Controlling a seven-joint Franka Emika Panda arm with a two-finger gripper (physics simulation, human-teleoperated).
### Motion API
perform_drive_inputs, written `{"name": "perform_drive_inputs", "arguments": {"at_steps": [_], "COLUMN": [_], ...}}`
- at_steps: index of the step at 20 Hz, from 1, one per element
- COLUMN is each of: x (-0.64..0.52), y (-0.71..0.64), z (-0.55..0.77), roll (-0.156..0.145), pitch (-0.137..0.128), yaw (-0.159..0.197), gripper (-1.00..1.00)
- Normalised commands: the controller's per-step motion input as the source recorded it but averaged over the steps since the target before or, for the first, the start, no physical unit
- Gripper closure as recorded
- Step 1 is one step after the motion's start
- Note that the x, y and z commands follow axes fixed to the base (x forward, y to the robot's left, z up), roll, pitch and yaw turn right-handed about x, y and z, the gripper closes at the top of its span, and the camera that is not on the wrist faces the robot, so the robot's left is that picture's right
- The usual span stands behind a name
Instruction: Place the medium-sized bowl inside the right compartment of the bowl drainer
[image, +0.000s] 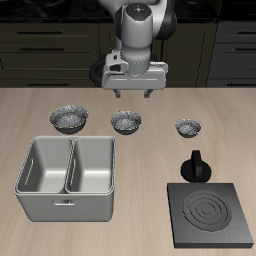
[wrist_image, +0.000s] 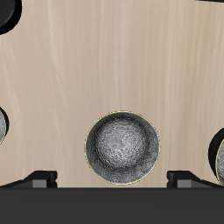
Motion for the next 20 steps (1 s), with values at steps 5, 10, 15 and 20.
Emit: {"name": "perform_drive_inputs", "arguments": {"at_steps": [5, 10, 15, 20], "x": [-0.01, 0.04, 0.01, -0.05], "y": [0.07, 0.05, 0.02, 0.07], "z": [-0.35, -0.19, -0.18, -0.2], "roll": [0.017, 0.002, -0.004, 0.016], "pitch": [0.024, 0.005, 0.003, -0.039], "yaw": [-0.01, -0.004, -0.032, -0.006], "gripper": [-1.0, -1.0, -1.0, -1.0]}}
